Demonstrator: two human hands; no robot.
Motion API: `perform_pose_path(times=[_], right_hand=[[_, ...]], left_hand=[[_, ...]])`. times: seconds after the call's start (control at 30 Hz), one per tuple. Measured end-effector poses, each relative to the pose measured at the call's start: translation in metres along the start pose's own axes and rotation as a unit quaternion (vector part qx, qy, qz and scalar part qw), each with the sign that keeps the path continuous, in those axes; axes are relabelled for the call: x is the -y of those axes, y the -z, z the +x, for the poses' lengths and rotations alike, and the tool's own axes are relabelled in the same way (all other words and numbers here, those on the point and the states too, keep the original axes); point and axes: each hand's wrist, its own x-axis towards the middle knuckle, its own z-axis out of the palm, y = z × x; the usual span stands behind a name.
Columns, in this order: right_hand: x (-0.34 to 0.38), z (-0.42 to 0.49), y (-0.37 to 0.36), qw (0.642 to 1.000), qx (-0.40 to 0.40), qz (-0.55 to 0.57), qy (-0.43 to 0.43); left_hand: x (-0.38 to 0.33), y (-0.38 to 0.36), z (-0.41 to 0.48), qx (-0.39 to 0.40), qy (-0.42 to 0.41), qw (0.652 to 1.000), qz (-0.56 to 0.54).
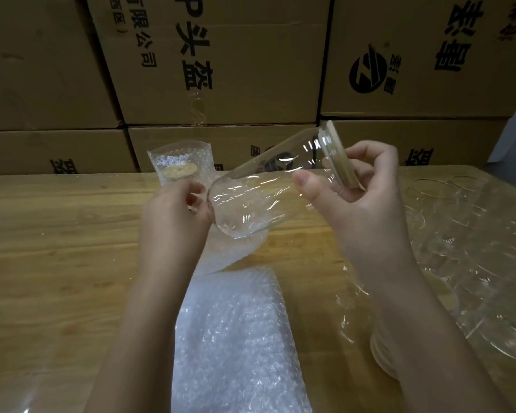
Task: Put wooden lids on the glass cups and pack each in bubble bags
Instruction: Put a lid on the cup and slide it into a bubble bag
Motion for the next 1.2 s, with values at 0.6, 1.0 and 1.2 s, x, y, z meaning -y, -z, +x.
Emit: perform_pose_path(times=[0.6,1.0,1.2], right_hand=[[0.017,-0.011,-0.001,0.929,-0.062,-0.276,0.24],[-0.026,-0.009,-0.023,0.917,0.076,-0.377,0.111],[-0.041,-0.007,-0.026,0.885,0.061,-0.45,0.105]], left_hand=[[-0.021,-0.013,-0.01,0.097,0.031,0.942,-0.321],[-0.015,-0.024,-0.01,0.176,0.054,0.954,-0.238],[-0.021,-0.028,-0.011,0.171,0.051,0.95,-0.257]])
